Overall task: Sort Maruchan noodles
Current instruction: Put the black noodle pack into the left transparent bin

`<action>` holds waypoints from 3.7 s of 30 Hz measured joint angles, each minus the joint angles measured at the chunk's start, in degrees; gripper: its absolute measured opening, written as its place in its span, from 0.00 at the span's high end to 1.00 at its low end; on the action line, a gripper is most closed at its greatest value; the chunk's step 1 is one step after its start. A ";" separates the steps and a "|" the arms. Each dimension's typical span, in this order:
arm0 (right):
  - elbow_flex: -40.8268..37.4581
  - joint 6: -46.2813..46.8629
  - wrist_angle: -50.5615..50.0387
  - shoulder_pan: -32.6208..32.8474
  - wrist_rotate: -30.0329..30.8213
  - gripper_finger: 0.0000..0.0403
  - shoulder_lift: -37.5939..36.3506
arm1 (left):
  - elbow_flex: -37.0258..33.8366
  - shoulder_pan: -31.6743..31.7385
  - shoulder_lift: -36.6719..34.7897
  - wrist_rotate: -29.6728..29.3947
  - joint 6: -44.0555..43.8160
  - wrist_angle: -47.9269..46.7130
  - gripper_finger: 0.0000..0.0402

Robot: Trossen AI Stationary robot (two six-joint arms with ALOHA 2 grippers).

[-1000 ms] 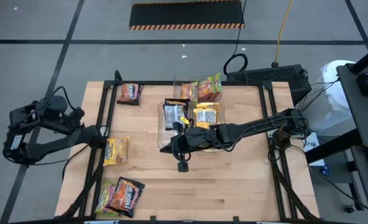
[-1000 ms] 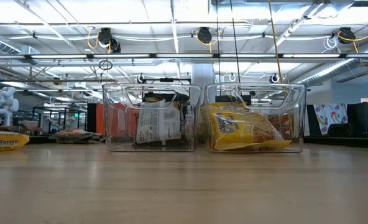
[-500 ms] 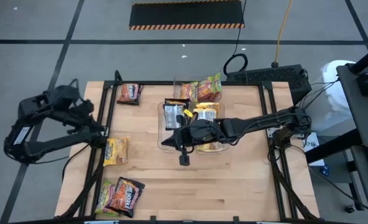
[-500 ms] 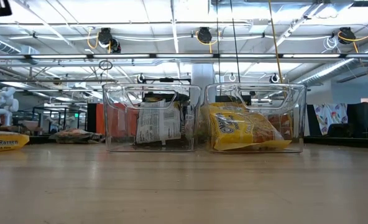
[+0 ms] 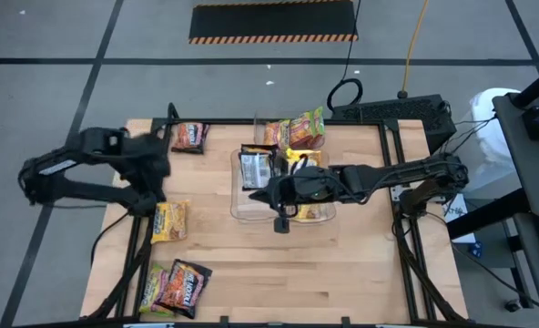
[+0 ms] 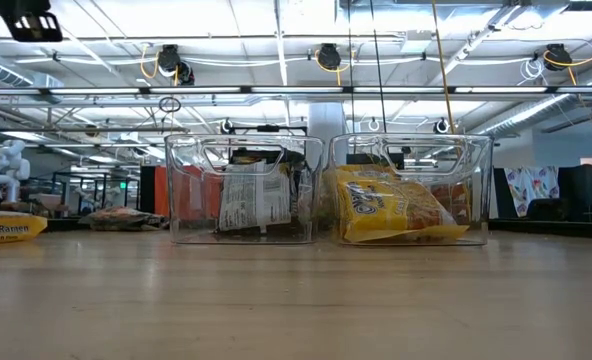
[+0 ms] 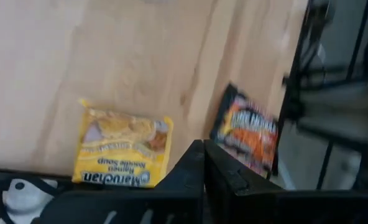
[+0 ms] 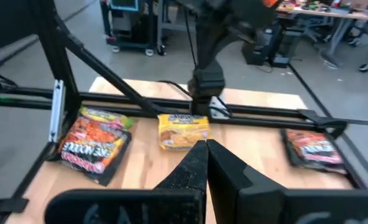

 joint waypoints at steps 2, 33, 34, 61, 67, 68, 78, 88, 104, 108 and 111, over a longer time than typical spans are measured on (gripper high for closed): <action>0.00 -0.85 -1.59 0.02 1.26 1.00 -1.40 | -0.02 -4.99 2.40 -0.79 -2.00 0.02 0.99; 0.07 -4.02 -12.01 0.13 2.50 1.00 -10.08 | -9.38 -59.71 10.05 -21.68 -74.18 21.38 0.98; 0.07 -4.02 -12.03 0.13 2.50 1.00 -10.06 | -9.38 -60.38 10.07 -21.67 -76.72 21.38 0.98; 0.07 -3.38 -9.88 0.15 2.37 1.00 -10.05 | -9.38 -66.78 23.92 -21.68 -84.26 22.80 0.78; 0.05 -3.38 -9.19 0.15 2.37 1.00 -10.05 | -9.40 -67.27 29.26 -20.74 -86.53 26.39 0.78; 0.07 -3.38 -9.14 0.15 2.36 1.00 -10.05 | -9.59 -67.27 29.59 -20.75 -87.21 27.71 0.78; 0.07 -3.38 -8.80 0.49 2.33 1.00 -10.03 | -18.83 -67.63 29.58 -19.14 -104.92 37.06 0.78; 0.07 -3.39 -8.80 2.03 2.35 1.00 -10.03 | -19.80 -67.57 29.45 -24.18 -104.89 42.86 0.78; 0.07 -3.41 -8.78 2.38 2.41 1.00 -10.03 | -20.46 -67.46 29.43 -33.14 -104.74 48.19 0.78; 0.07 -3.45 -8.78 2.38 2.50 1.00 -10.03 | -24.01 -67.42 29.43 -33.05 -107.25 52.63 0.78; 0.07 -3.52 -8.77 2.38 2.50 1.00 -10.03 | -26.86 -67.07 29.43 -32.99 -107.11 58.46 0.78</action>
